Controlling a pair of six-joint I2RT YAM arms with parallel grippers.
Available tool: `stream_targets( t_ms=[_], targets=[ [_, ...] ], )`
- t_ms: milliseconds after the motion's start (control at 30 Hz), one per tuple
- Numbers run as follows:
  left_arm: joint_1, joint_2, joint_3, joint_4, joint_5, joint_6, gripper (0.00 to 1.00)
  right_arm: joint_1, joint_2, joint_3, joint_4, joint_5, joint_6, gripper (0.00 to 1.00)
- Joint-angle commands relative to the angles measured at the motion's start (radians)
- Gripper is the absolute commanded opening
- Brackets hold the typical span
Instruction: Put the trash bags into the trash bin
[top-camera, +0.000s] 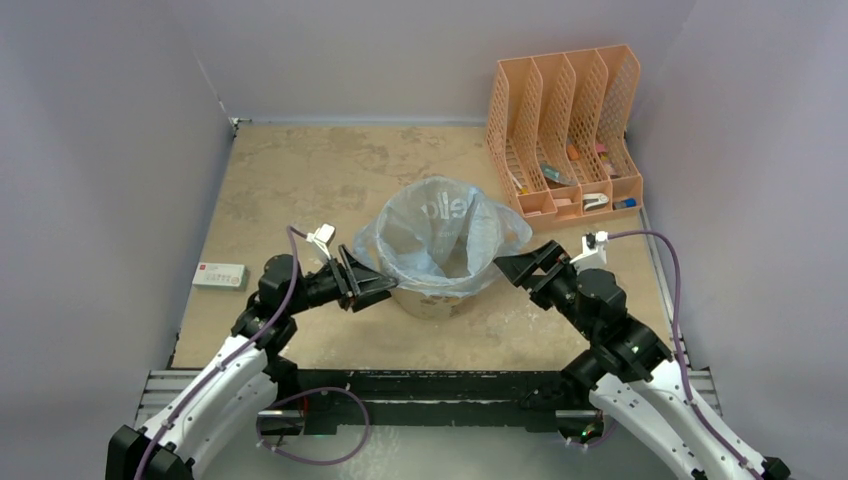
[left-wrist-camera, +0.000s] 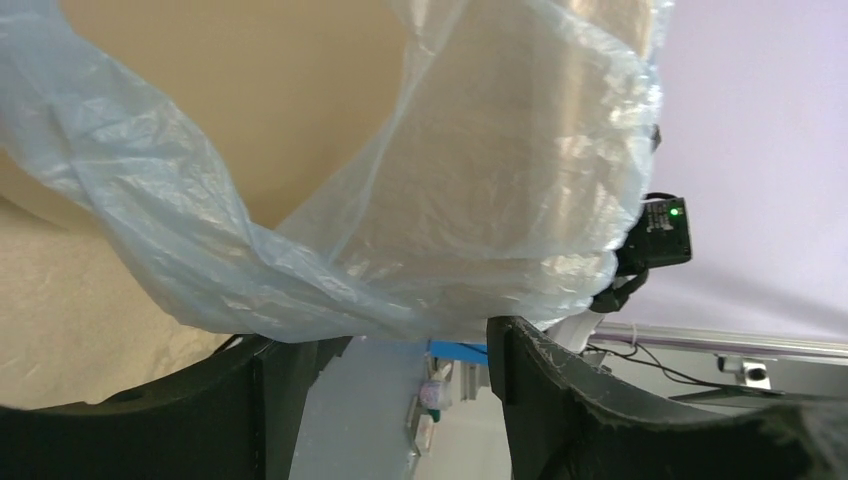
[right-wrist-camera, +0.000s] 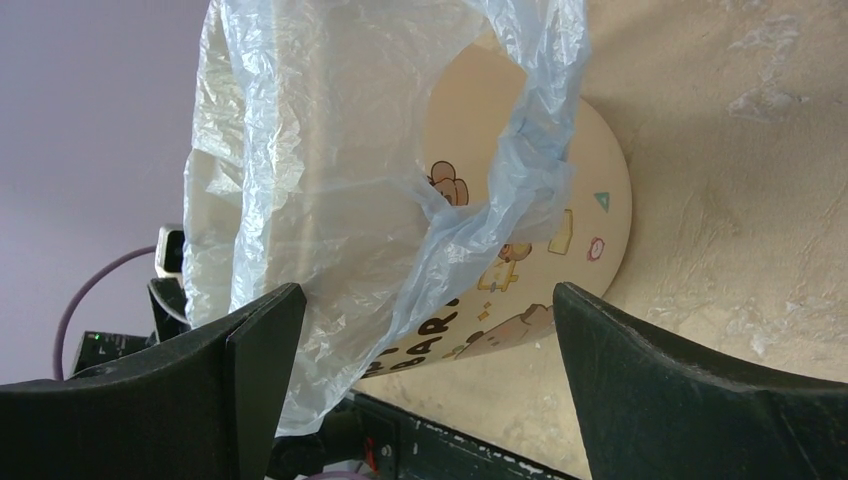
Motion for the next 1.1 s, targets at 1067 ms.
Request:
stream_targets(
  t_ms=[1067],
  targets=[
    [-0.006,0.053,0.02,-0.12,-0.074,0.275,0.66,0.001,0.102,-0.077,0.331,-0.514,-0.227,0.9]
  ],
)
